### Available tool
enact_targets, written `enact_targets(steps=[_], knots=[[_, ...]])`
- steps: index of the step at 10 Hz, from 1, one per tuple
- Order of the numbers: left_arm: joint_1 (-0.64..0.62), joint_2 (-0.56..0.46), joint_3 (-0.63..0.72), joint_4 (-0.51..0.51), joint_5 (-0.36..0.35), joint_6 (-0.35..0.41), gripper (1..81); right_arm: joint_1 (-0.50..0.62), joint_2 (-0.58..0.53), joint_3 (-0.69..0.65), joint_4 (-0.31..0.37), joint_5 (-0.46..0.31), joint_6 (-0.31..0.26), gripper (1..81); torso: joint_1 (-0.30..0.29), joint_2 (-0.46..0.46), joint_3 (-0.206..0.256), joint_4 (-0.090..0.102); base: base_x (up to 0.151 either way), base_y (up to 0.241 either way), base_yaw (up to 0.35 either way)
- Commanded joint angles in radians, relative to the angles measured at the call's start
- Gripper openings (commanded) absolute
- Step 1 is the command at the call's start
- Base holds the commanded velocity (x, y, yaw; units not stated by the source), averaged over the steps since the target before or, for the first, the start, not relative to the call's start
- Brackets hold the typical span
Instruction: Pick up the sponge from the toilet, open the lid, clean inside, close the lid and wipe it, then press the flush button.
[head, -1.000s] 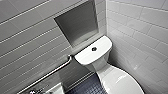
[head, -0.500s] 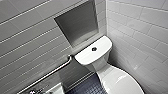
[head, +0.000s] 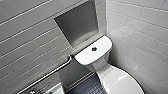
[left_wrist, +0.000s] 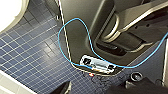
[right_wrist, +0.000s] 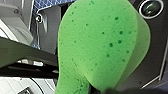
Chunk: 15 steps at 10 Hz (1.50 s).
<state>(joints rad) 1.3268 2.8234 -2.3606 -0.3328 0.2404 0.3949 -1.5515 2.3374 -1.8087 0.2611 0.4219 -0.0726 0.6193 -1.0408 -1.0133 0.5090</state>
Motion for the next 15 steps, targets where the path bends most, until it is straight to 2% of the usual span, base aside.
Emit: enact_targets(steps=[1, 4, 7, 9, 10, 11, 14, 15], knots=[[0.006, -0.025, -0.005, 0.008, 0.097, 0.007, 81.1, 0.090, -0.138, 0.182, 0.056, 0.014, 0.049, 1.0, 0.000, 0.000, 0.000, 0.000, 0.000, 0.000, 0.000], [0.015, -0.005, -0.034, 0.008, 0.097, 0.007, 81.1, 0.211, -0.198, 0.281, 0.066, 0.008, 0.050, 1.0, 0.000, 0.000, 0.000, 0.000, 0.000, 0.000, 0.000], [0.021, 0.036, -0.091, 0.024, 0.096, 0.007, 81.1, 0.366, -0.269, 0.440, 0.078, 0.002, 0.051, 1.0, 0.000, 0.000, 0.000, 0.000, 0.000, 0.000, 0.000], [0.021, 0.041, -0.094, 0.026, 0.096, 0.007, 81.1, 0.438, -0.320, 0.548, 0.078, -0.058, 0.048, 1.0, 0.000, 0.000, 0.000, 0.000, 0.000, 0.000, 0.000], [0.021, 0.044, -0.094, 0.026, 0.096, 0.007, 81.1, 0.470, -0.329, 0.562, 0.082, -0.060, 0.050, 1.0, 0.000, 0.000, 0.000, 0.000, 0.000, 0.000, 0.000], [0.021, 0.044, -0.094, 0.026, 0.096, 0.007, 81.1, 0.506, -0.329, 0.560, 0.101, -0.063, 0.050, 1.0, 0.065, -0.100, 0.000, 0.000, 0.000, 0.000, 0.000], [0.021, 0.041, -0.095, 0.028, 0.096, 0.007, 81.1, 0.662, -0.280, 0.461, 0.213, -0.159, 0.051, 1.0, 0.085, -0.132, 0.000, 0.000, 0.000, 0.000, 0.000], [0.024, 0.044, -0.101, 0.026, 0.096, 0.007, 81.1, 0.728, -0.248, 0.411, 0.251, -0.181, 0.051, 1.0, 0.042, -0.068, 0.000, 0.000, 0.000, 0.000, 0.000]])
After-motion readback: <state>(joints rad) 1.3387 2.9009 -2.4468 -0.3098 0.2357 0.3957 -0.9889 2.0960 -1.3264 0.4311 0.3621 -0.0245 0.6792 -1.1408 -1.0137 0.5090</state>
